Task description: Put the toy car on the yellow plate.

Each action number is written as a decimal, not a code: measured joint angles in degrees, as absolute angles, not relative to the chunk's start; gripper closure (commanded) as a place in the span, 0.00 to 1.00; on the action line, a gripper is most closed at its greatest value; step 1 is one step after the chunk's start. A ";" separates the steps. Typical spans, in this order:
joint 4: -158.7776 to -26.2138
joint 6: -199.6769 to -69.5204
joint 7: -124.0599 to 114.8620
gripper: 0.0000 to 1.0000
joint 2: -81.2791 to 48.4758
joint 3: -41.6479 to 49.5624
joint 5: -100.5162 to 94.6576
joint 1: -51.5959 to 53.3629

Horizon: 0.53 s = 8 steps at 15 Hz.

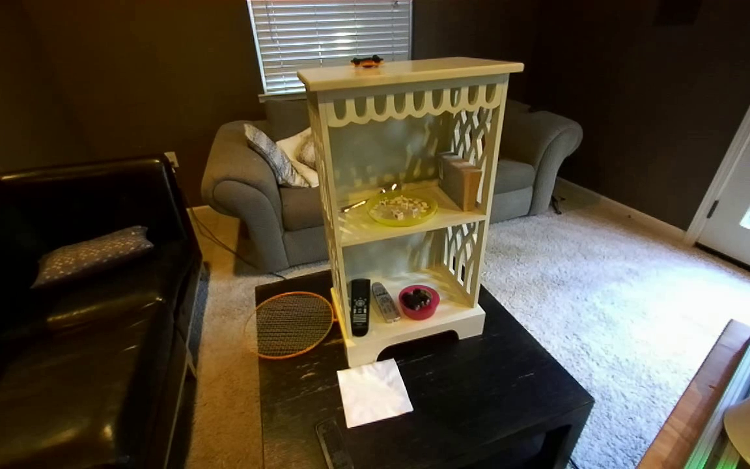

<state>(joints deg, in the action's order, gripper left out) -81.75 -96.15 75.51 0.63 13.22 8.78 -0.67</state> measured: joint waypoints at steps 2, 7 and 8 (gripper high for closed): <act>-78.93 -96.17 80.42 0.00 -2.92 12.43 12.73 -1.84; -70.55 -96.17 87.96 0.00 -11.59 8.92 24.87 -6.43; -68.77 -96.17 88.23 0.00 -13.24 8.00 27.15 -7.51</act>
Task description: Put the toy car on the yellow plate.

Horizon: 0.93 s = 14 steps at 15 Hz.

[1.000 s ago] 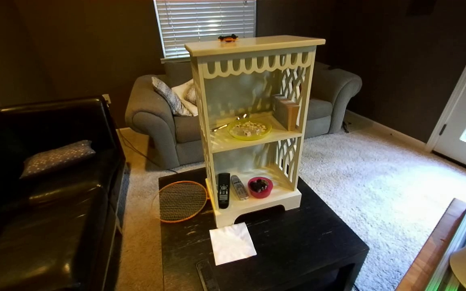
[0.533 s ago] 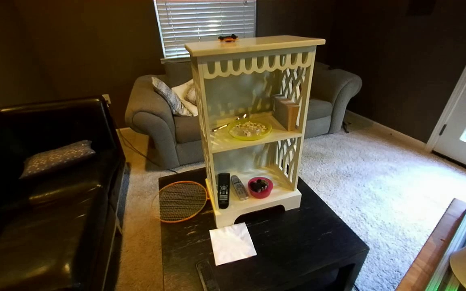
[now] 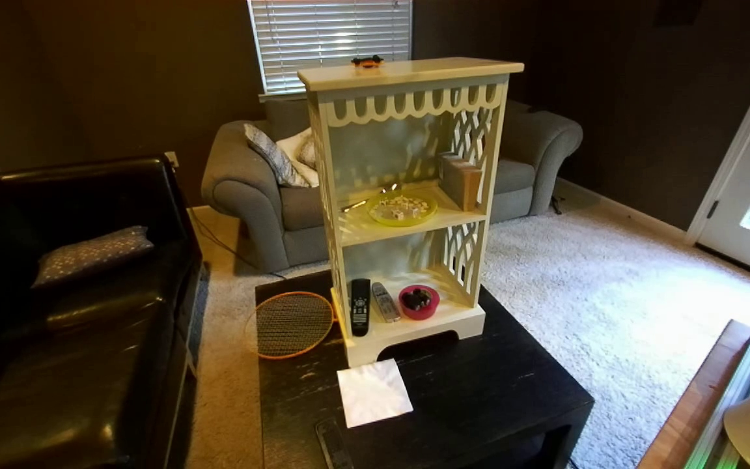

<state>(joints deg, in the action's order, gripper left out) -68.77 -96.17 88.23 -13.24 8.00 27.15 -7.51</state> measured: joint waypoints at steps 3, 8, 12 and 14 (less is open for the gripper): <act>-64.08 -96.85 87.87 0.00 -18.05 5.58 32.36 -9.57; -58.72 -99.42 83.87 0.00 -25.20 4.89 37.57 -9.51; -57.08 -102.86 80.42 0.00 -28.86 4.71 37.71 -8.93; -56.65 -103.52 78.44 0.00 -30.11 4.70 37.71 -8.53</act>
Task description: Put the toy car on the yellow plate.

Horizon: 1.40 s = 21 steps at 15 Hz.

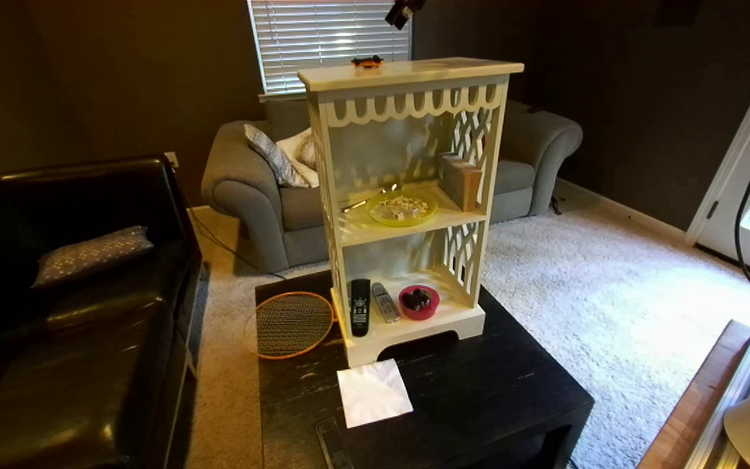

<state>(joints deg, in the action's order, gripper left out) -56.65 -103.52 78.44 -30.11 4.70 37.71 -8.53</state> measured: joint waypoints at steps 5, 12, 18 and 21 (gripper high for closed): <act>-56.77 -103.61 75.89 0.00 -31.76 4.70 37.24 -6.44; -56.78 -103.04 75.76 0.00 -32.41 4.75 36.75 -5.36; -56.88 -102.90 77.31 0.25 -33.32 4.72 36.63 -4.75; -56.89 -102.91 79.19 0.41 -34.33 4.72 36.28 -4.01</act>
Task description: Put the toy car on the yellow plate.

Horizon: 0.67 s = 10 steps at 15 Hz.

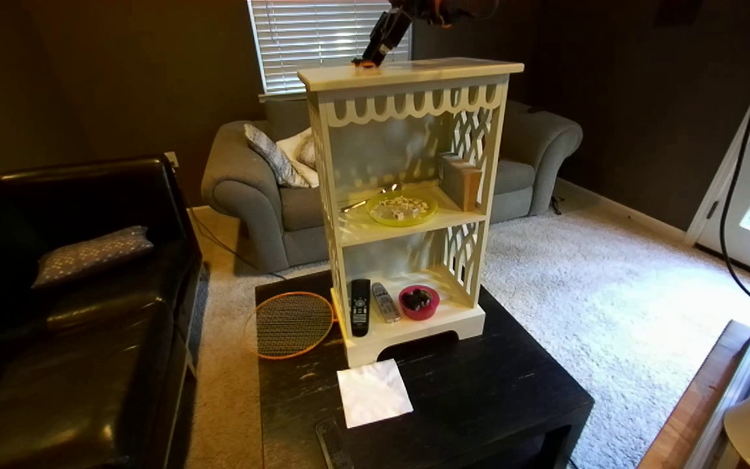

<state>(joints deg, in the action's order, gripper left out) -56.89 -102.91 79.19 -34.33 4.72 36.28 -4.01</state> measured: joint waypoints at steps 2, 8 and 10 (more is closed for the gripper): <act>-56.87 -102.91 80.33 0.55 -34.52 4.72 36.10 -3.64; -56.81 -102.83 81.04 0.91 -34.05 4.72 35.56 -2.72; -56.97 -102.63 80.74 0.92 -33.74 4.75 35.09 -2.44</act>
<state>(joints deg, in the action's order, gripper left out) -56.97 -102.63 80.74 -33.74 4.75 35.09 -2.44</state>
